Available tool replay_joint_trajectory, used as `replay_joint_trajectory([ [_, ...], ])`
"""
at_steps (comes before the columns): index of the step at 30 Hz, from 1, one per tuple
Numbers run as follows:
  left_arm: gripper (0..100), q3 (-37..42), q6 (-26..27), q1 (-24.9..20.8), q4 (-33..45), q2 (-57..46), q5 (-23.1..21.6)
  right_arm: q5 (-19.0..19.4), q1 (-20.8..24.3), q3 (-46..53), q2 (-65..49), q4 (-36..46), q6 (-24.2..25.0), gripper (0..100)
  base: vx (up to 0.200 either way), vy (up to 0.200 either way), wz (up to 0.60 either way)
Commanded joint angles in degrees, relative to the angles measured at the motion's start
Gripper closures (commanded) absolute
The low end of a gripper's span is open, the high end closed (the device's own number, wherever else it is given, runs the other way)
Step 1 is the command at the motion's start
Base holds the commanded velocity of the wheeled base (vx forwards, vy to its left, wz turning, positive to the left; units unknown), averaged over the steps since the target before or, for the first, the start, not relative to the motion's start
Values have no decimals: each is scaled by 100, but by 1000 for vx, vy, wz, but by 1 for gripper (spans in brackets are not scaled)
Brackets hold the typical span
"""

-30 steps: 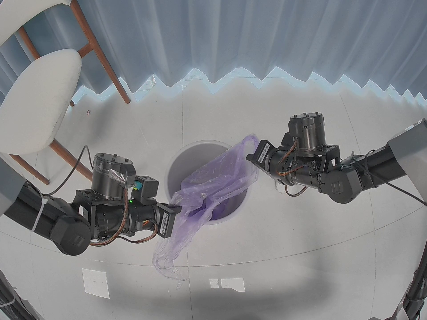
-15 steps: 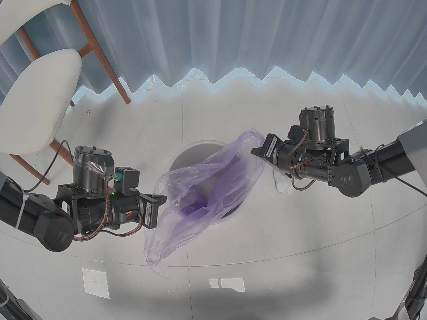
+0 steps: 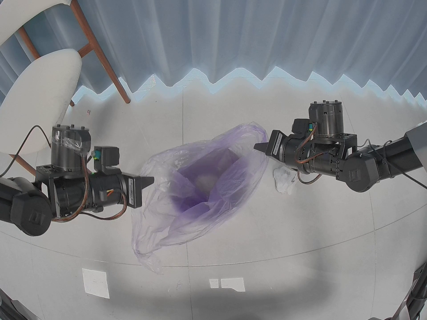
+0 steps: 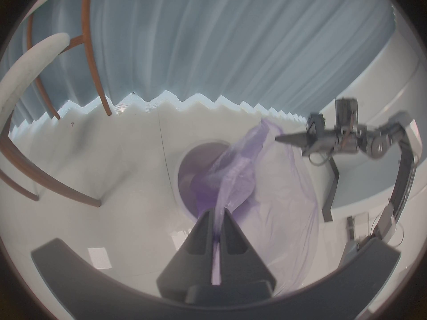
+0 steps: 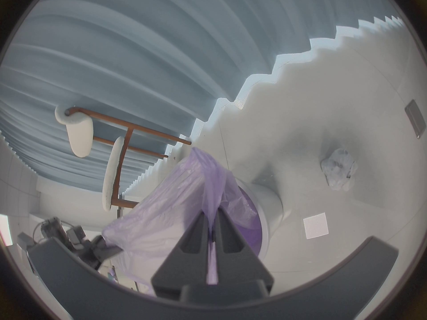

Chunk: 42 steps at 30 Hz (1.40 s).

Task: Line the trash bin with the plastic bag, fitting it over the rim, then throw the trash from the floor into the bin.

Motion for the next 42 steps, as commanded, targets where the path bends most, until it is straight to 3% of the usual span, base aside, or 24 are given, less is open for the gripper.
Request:
replay_joint_trajectory([
  [1,100,-403,-331,1,7,-59,-47,15,14,132,-170,4,-258,100,0,0,0],
  [8,100,-509,-841,45,-10,-32,-206,164,23,255,-240,-14,-628,100,0,0,0],
  [12,100,-430,-1491,-17,-19,-59,-276,226,58,317,-372,-22,-724,100,0,0,0],
  [14,100,-280,-1940,-52,-230,-76,-408,235,137,387,-522,-5,-724,100,0,0,0],
  [16,100,-192,-2054,-43,-379,-76,-417,252,172,440,-548,-5,-724,100,0,0,0],
  [18,100,186,-2247,-17,-1100,-23,-443,261,208,686,-592,-58,-733,100,0,0,0],
  [22,100,546,-2379,-8,-1882,117,-417,323,190,949,-601,-172,-786,100,0,0,0],
  [26,100,608,-2423,9,-1865,126,-399,613,137,1125,-574,-348,-803,100,0,0,0],
  [34,100,739,-2643,-35,-1900,302,-355,630,128,1160,-320,-418,-918,100,0,0,0],
  [42,100,555,-2643,-17,-1935,557,-39,744,-3,1055,41,-699,-909,100,0,0,0],
])
